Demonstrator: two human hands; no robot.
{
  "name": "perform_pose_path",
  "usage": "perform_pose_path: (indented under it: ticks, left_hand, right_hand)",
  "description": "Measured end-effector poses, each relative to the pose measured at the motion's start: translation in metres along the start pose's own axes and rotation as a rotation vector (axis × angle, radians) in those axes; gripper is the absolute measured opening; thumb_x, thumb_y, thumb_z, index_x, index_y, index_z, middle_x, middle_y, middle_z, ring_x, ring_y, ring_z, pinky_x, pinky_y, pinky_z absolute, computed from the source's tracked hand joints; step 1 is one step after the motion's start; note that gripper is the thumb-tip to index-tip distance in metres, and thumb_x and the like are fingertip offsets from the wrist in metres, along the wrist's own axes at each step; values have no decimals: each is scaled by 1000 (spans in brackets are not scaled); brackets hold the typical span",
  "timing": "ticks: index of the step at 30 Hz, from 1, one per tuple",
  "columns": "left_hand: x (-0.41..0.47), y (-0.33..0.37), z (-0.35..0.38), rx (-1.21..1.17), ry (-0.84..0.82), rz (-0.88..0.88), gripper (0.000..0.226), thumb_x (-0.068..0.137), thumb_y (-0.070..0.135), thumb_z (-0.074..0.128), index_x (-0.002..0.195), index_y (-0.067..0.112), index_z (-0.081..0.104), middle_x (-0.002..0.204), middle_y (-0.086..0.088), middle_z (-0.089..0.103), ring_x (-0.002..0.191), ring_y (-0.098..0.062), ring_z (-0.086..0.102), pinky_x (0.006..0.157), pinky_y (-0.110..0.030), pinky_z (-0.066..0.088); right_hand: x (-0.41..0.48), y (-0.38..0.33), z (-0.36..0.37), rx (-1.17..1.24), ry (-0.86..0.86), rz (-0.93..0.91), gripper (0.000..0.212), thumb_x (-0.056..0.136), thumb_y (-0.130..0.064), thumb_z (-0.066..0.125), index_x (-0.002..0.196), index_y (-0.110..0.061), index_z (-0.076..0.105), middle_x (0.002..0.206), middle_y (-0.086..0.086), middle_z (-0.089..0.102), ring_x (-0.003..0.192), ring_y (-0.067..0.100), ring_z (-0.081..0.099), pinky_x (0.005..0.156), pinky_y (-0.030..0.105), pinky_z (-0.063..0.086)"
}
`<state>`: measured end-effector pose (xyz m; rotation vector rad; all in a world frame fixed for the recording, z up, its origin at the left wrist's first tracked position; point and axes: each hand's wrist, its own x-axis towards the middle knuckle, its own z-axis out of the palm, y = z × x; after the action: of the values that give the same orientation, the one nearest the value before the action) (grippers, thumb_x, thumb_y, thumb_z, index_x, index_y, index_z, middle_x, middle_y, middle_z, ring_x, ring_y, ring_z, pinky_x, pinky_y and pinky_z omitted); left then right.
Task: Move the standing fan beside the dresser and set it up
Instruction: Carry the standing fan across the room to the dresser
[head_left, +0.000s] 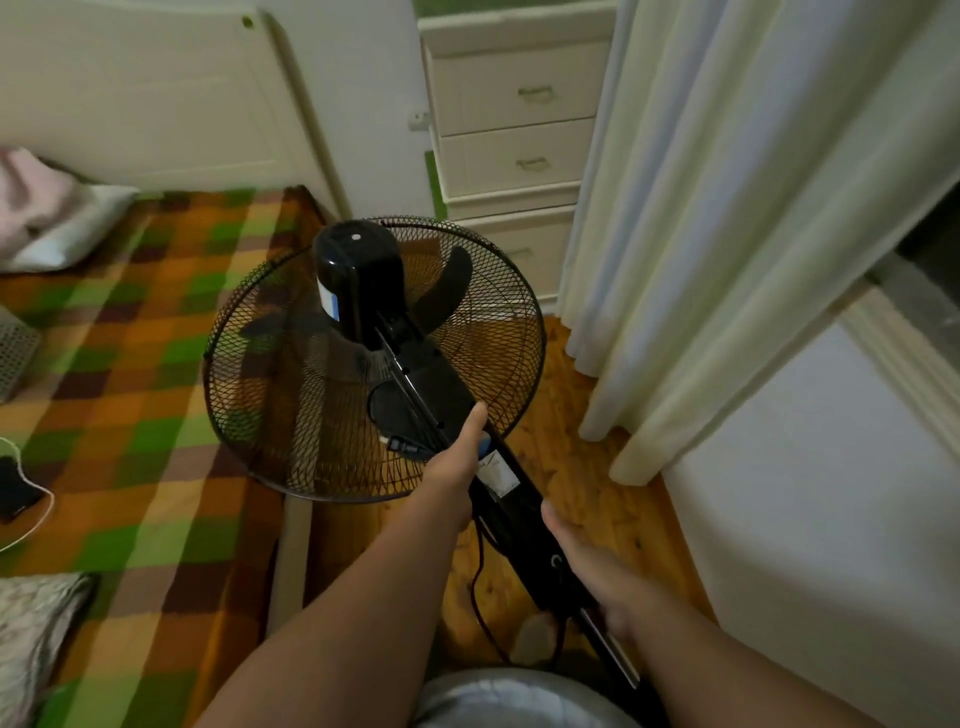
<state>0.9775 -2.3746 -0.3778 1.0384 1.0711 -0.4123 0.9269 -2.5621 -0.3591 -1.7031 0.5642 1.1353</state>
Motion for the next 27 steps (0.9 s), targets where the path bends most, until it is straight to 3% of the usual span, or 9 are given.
perform_pose_path:
  ticks: [3, 7, 12, 15, 17, 19, 24, 27]
  left_hand:
    - [-5, 18, 2, -11, 8, -2, 153, 10, 86, 81, 143, 17, 50, 145, -12, 50, 125, -38, 53, 106, -58, 45]
    - [-1, 46, -2, -9, -10, 42, 129, 42, 82, 80, 145, 12, 48, 150, -13, 44, 133, -38, 46, 110, -57, 40]
    - [28, 87, -22, -19, -26, 32, 130, 41, 83, 79, 147, 13, 47, 156, -13, 38, 139, -38, 39, 113, -58, 37]
    - [41, 120, -38, -21, -41, 28, 136, 37, 85, 79, 147, 13, 45, 156, -14, 38, 139, -38, 39, 113, -56, 37]
    - [49, 144, -52, -25, -48, 30, 124, 51, 80, 79, 148, 10, 44, 155, -15, 39, 138, -38, 42, 113, -54, 39]
    - [57, 168, -67, -31, -40, 35, 111, 64, 72, 78, 147, 7, 43, 153, -16, 41, 137, -37, 43, 112, -51, 40]
    - [75, 219, -93, -44, -54, 64, 128, 40, 84, 78, 143, 13, 51, 153, -14, 41, 136, -36, 43, 113, -55, 38]
    - [85, 243, -102, -79, -48, 73, 132, 41, 83, 78, 147, 13, 45, 152, -14, 42, 135, -37, 45, 112, -55, 40]
  right_hand:
    - [11, -16, 1, -8, -18, 28, 110, 70, -90, 43, 157, -26, 22, 164, 6, 21, 149, 31, 22, 118, 52, 19]
    - [26, -43, 10, -35, -6, 39, 121, 59, -96, 44, 157, -27, 23, 164, 6, 22, 149, 32, 23, 118, 53, 20]
    - [48, -86, 35, -116, 40, 46, 141, 41, -104, 41, 157, -28, 21, 163, 7, 23, 147, 33, 26, 117, 53, 23]
    - [60, -119, 57, -126, 44, 26, 126, 55, -99, 38, 157, -26, 21, 163, 7, 23, 148, 33, 25, 118, 52, 22]
    - [71, -139, 73, -116, 61, -10, 111, 69, -92, 37, 158, -26, 19, 164, 7, 20, 148, 32, 23, 118, 51, 21]
    - [79, -160, 91, -111, 89, -53, 108, 71, -90, 37, 158, -28, 16, 164, 6, 19, 148, 32, 24, 118, 50, 22]
    - [103, -204, 125, -69, 158, -110, 133, 49, -102, 46, 158, -33, 15, 164, 1, 20, 147, 30, 25, 120, 52, 23]
    - [111, -228, 138, -50, 196, -135, 128, 55, -97, 50, 158, -31, 13, 164, 2, 20, 147, 30, 25, 120, 51, 23]
